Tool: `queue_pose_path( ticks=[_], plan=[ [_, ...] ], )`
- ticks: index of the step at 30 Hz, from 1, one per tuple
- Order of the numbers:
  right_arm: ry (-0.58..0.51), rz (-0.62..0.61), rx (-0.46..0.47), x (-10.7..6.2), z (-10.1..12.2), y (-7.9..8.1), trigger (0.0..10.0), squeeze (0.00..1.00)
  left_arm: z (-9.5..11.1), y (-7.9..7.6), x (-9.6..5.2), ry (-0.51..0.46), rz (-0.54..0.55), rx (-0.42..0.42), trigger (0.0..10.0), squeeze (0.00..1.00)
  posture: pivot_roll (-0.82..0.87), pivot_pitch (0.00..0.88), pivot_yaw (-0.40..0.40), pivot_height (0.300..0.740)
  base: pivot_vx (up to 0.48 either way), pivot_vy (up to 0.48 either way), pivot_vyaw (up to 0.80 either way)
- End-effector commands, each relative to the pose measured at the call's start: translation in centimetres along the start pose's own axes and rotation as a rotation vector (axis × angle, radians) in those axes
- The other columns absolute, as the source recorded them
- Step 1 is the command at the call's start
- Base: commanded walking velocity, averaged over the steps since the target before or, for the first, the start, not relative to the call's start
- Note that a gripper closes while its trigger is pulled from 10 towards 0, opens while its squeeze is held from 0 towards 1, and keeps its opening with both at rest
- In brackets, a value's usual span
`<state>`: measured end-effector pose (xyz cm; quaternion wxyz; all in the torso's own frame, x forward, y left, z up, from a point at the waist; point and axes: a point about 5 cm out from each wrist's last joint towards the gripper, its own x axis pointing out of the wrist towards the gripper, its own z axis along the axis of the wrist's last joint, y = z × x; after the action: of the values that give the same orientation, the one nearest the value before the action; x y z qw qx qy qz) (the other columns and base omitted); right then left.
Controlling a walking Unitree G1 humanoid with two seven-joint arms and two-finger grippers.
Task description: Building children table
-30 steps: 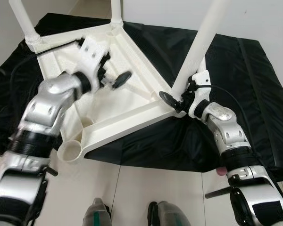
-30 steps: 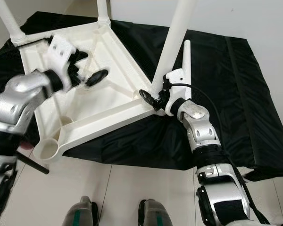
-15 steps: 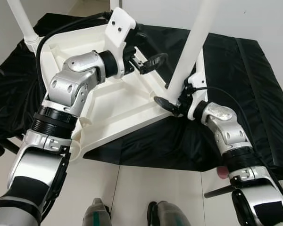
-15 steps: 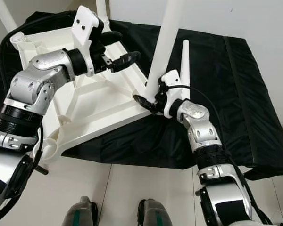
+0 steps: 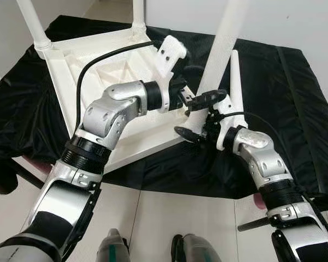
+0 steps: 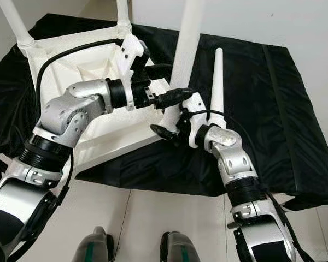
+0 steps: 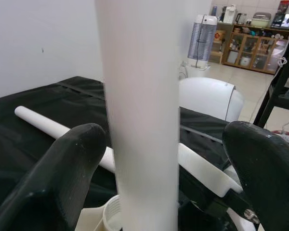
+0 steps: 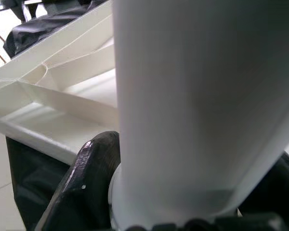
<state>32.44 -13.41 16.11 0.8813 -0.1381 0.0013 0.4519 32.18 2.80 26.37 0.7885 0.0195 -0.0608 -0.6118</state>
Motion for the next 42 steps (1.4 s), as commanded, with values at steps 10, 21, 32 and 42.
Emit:
queue_pose_path(
  ticks=[10,21,32,42],
  plan=[
    [0.023,0.04,-0.026,-0.2,-0.1,0.5,10.0,0.0,3.1,0.8,1.4,-0.033,-0.001,-0.04,10.0,0.0,-0.06,0.02,-0.01,0.74,0.0,0.0,0.0],
    [0.039,0.032,-0.041,-0.5,-0.3,0.3,10.0,0.0,3.5,0.8,1.8,0.036,-0.005,-0.08,10.0,0.0,-0.05,0.028,-0.009,0.74,0.0,0.0,0.0],
    [0.039,0.016,-0.052,-0.6,-0.1,-0.1,10.0,0.0,3.5,1.3,1.8,0.088,0.023,-0.161,0.0,0.0,-0.05,0.038,-0.005,0.74,0.0,0.0,0.0],
    [0.051,-0.008,-0.041,-0.8,-0.2,-0.3,10.0,0.0,3.6,1.5,1.8,0.096,0.028,-0.186,0.0,0.0,-0.05,0.044,-0.003,0.74,0.0,0.0,0.0]
  ],
)
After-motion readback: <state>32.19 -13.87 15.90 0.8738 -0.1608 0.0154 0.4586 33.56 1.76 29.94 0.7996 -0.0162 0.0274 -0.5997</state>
